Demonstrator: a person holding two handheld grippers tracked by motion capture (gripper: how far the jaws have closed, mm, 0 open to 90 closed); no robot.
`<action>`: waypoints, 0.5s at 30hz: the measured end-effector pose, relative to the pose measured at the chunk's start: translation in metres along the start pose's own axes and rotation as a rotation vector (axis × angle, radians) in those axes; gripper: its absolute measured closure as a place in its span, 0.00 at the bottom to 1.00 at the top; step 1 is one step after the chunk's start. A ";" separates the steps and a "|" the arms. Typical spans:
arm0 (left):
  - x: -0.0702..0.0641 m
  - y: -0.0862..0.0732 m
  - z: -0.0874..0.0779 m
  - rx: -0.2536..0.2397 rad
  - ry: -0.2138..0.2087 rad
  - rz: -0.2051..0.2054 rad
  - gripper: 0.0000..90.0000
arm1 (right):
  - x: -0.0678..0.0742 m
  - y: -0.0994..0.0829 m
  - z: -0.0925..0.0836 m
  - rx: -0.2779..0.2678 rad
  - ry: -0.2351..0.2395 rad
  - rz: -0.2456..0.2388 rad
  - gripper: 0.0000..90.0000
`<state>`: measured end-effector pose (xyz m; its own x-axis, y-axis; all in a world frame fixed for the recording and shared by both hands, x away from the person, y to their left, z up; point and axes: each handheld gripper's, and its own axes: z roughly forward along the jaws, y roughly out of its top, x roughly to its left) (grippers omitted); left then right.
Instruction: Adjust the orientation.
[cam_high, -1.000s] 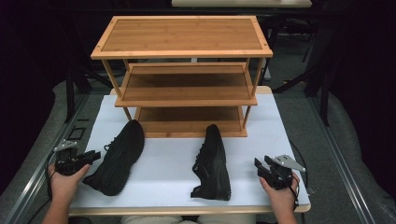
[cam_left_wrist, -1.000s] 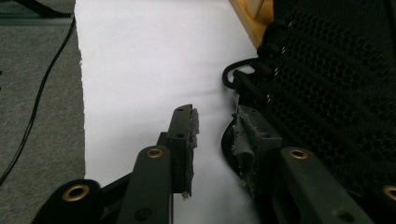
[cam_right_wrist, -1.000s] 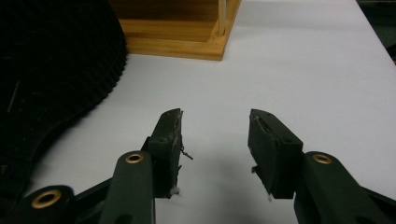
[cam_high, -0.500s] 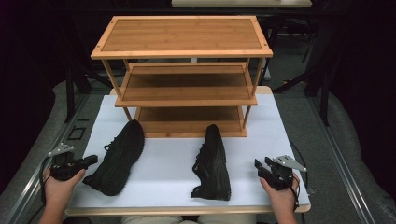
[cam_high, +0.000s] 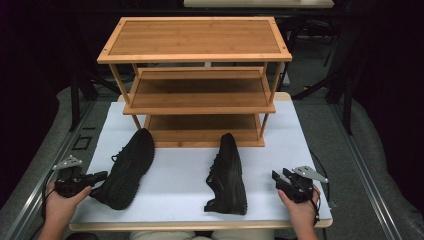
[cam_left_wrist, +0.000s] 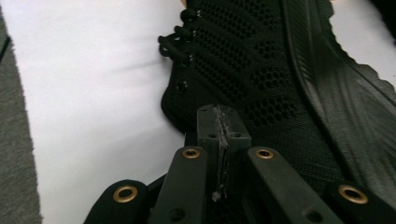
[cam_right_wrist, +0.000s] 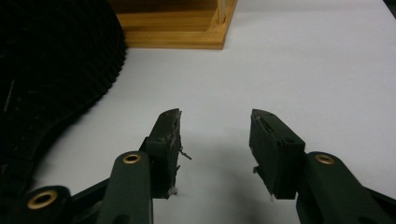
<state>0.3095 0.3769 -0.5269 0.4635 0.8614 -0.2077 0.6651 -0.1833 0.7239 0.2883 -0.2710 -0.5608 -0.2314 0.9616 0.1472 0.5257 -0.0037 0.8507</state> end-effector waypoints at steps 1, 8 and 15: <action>0.000 0.000 0.000 0.000 0.000 0.000 0.98 | 0.000 0.000 0.000 0.000 0.000 0.000 0.59; -0.006 0.002 0.004 0.019 -0.041 0.019 0.99 | -0.001 0.000 0.000 0.016 0.007 0.007 0.58; -0.009 0.003 0.006 0.016 -0.025 0.016 0.98 | 0.000 0.000 0.001 0.014 0.007 0.004 0.58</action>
<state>0.3106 0.3661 -0.5268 0.4884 0.8463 -0.2127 0.6667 -0.2046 0.7167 0.2890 -0.2706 -0.5612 -0.2347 0.9598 0.1542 0.5380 -0.0039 0.8429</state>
